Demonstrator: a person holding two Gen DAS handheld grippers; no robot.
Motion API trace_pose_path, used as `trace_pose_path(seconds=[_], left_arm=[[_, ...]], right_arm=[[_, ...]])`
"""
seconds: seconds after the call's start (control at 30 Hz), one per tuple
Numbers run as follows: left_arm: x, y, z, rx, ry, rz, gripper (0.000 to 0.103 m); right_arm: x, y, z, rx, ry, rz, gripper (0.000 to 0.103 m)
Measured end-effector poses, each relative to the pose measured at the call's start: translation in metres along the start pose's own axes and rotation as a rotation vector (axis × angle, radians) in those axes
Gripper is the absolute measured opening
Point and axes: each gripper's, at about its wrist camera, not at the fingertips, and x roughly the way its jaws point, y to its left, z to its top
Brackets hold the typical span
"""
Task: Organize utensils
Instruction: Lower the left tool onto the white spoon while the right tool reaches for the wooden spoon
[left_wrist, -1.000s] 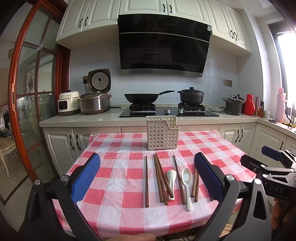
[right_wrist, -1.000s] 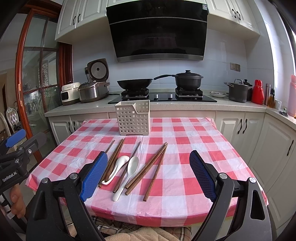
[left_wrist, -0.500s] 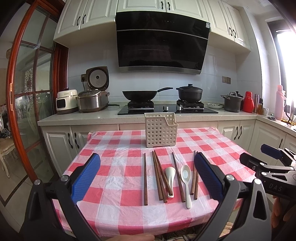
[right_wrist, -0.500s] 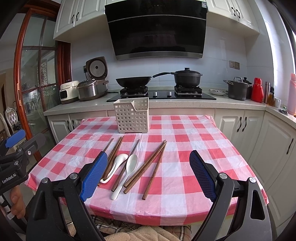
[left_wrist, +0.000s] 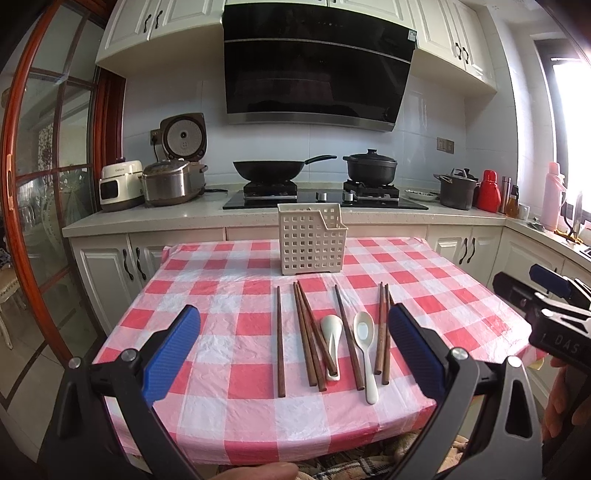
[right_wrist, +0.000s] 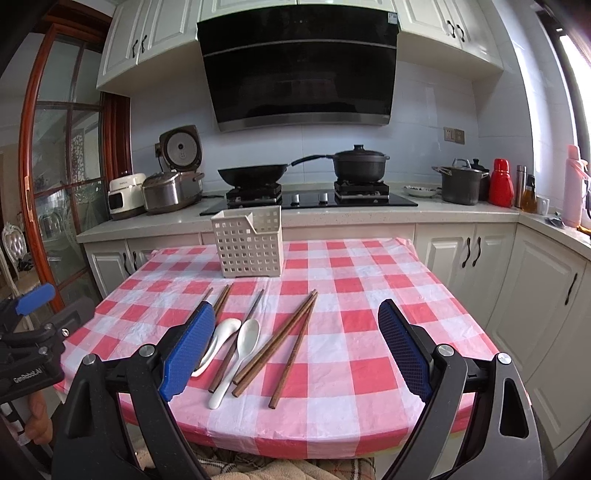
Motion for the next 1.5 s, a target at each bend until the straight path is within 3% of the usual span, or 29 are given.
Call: trace_pose_path(seconds=[0.13,0.27,0.63,0.8,0.9,1.03,1.2,1.33,1.5], left_arm=[[0.008,0.005,-0.001,-0.017,0.01,0.029,0.098],[0.012,0.008,-0.003,-0.035,-0.009,0.072,0.098],[0.059,0.025,-0.016,-0.101,0.15,0.01,0.098],[0.082,0.041,-0.015,-0.155,0.154,0.06,0.098],[0.1,0.051,-0.016,-0.178,0.185,0.083,0.098],[0.122,0.049,-0.017,-0.084,0.213,0.083,0.098],[0.136,0.037,-0.017,0.02,0.187,0.09,0.098],[0.144,0.03,-0.017,0.064,0.155,0.09,0.098],[0.156,0.024,-0.018,0.087,0.162,0.042,0.085]], right_arm=[[0.004,0.002,-0.002,-0.024,-0.008,-0.002,0.085],[0.024,0.0,-0.008,-0.019,0.058,0.006,0.085],[0.069,-0.011,-0.021,0.038,0.158,-0.004,0.085],[0.099,-0.009,-0.023,0.035,0.194,0.005,0.084],[0.12,-0.004,-0.026,0.034,0.225,0.024,0.076],[0.145,0.007,-0.032,0.022,0.273,0.062,0.063],[0.172,0.025,-0.038,0.004,0.321,0.119,0.049],[0.195,0.035,-0.042,0.006,0.374,0.153,0.045],[0.217,0.044,-0.042,0.015,0.425,0.168,0.037]])
